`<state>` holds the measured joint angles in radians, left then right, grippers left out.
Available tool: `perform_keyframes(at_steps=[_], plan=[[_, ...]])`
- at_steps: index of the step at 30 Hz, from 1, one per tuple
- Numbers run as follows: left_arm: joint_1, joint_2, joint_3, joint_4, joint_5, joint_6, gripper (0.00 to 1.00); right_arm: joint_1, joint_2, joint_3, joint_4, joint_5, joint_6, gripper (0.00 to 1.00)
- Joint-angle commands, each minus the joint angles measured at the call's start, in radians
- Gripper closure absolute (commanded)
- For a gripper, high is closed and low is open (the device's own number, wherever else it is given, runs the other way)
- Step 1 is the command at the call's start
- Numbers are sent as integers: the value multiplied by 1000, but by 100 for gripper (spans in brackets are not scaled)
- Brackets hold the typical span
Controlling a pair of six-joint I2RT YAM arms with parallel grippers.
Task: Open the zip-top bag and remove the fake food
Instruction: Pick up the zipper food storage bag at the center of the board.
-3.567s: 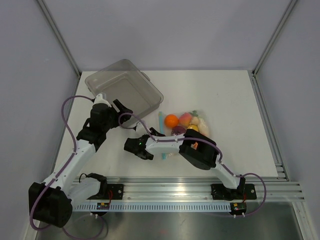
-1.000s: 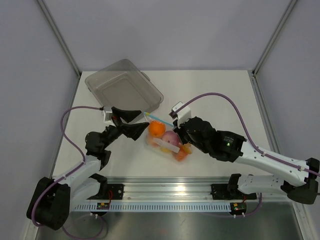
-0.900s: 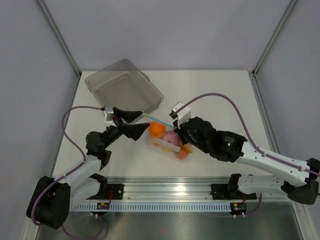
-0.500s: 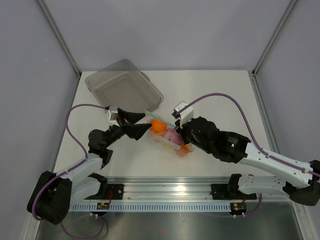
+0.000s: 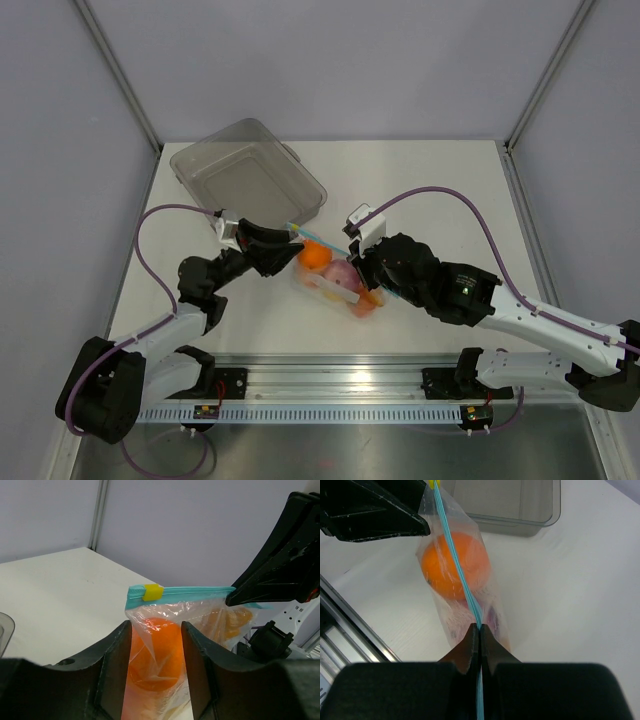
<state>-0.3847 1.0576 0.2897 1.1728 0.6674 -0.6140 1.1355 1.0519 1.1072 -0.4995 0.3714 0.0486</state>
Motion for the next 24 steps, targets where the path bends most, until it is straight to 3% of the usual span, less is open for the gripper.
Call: perform_keyframes(at_steps=[1, 4, 10, 15, 24], plan=[[-3, -5, 46, 74, 31, 3, 60, -8, -13, 17, 52, -12, -12, 100], [-3, -7, 51, 70, 37, -3, 69, -8, -13, 13, 53, -8, -12, 100], [-3, -24, 71, 21, 41, -9, 99, -8, -16, -1, 58, -12, -12, 100], [-3, -31, 78, 2, 41, -16, 100, -8, -23, -9, 75, -32, -16, 100], [-3, -33, 98, -16, 66, -49, 100, -8, -6, -10, 125, -55, -33, 77]])
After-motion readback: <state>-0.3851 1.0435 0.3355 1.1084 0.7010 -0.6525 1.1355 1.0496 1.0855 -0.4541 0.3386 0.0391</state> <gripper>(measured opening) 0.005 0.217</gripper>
